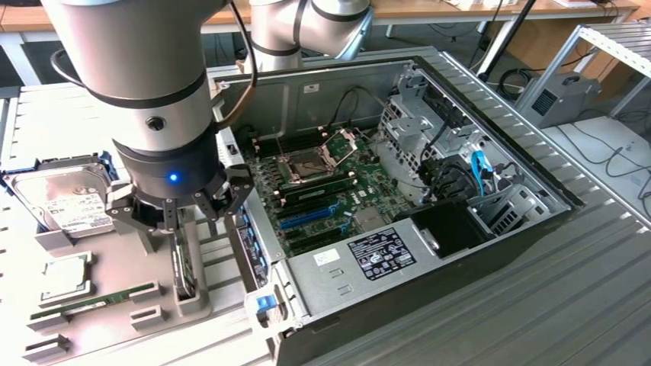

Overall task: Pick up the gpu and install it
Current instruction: 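Pick up the gpu and move the gpu toward the slot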

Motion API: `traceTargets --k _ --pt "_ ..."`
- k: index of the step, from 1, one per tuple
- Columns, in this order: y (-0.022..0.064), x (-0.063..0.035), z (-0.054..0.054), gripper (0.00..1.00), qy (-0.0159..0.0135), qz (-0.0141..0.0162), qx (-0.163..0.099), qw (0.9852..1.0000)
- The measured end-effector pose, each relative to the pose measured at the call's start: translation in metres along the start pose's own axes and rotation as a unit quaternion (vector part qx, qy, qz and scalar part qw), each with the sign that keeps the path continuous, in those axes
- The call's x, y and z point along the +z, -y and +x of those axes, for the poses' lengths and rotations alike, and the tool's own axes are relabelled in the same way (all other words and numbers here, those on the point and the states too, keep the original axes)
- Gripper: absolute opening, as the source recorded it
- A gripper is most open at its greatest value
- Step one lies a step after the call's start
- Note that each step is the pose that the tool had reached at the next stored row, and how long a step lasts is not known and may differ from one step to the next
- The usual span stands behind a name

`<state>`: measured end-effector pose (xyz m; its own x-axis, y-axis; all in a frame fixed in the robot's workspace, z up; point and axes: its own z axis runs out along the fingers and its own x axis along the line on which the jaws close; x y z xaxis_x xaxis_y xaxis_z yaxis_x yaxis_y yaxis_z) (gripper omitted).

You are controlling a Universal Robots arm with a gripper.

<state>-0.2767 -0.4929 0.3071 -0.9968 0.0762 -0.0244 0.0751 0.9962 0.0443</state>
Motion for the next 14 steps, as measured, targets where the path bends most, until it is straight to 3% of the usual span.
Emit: traceTargets --k 14 --pt "0.0003 0.0060 0.0001 0.42 0.0000 0.0000 0.000 1.0000"
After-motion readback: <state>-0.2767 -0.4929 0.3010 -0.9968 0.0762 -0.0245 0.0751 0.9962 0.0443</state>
